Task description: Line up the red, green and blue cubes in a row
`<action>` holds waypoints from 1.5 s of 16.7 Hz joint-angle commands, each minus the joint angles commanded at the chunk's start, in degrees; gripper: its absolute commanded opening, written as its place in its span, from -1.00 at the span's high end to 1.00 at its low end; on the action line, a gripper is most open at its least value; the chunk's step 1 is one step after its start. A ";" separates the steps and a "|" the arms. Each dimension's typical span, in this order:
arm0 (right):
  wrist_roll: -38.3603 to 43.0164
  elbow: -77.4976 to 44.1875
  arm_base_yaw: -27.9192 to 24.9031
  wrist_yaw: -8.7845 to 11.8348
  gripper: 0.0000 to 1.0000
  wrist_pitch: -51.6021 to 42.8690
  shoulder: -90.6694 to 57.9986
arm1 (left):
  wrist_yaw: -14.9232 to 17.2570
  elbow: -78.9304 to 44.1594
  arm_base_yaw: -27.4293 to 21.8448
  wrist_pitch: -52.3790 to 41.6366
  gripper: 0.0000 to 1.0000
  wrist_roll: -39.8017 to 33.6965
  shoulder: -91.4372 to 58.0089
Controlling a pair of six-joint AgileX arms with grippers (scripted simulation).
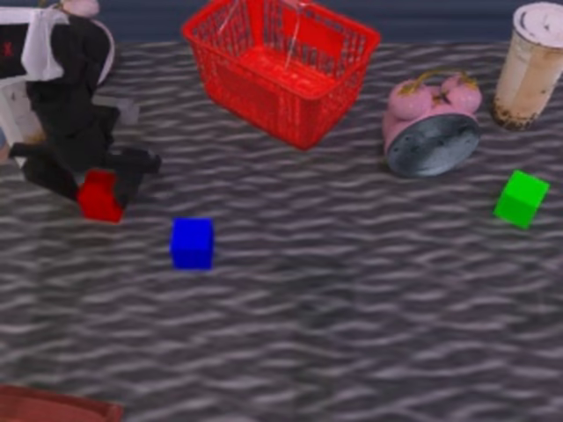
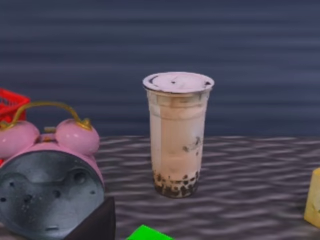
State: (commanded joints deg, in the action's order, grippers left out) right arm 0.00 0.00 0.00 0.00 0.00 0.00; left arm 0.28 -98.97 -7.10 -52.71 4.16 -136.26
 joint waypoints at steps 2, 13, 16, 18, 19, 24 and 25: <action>0.00 0.00 0.00 0.00 -1.00 0.00 0.00 | 0.00 0.00 0.00 0.00 0.66 0.00 0.00; 0.00 0.00 0.00 0.00 -1.00 0.00 0.00 | 0.10 -0.48 0.10 -0.50 1.00 -0.06 1.68; 0.00 0.00 0.00 0.00 -1.00 0.00 0.00 | 0.11 -2.42 0.15 -2.86 1.00 0.07 2.33; 0.00 0.00 0.00 0.00 -1.00 0.00 0.00 | 0.11 -4.98 0.56 -7.03 1.00 -0.06 3.56; 0.00 0.00 0.00 0.00 -1.00 0.00 0.00 | 0.10 -6.33 0.74 -9.37 1.00 -0.10 4.21; 0.00 0.00 0.00 0.00 -1.00 0.00 0.00 | 0.05 -9.32 1.18 -13.73 1.00 -0.17 6.06; 0.00 0.00 0.00 0.00 -1.00 0.00 0.00 | 0.05 -9.32 1.18 -13.73 1.00 -0.17 6.06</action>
State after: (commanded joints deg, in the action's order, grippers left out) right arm 0.00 0.00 0.00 0.00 0.00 0.00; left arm 0.33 -108.29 -5.93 -66.44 3.99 -130.19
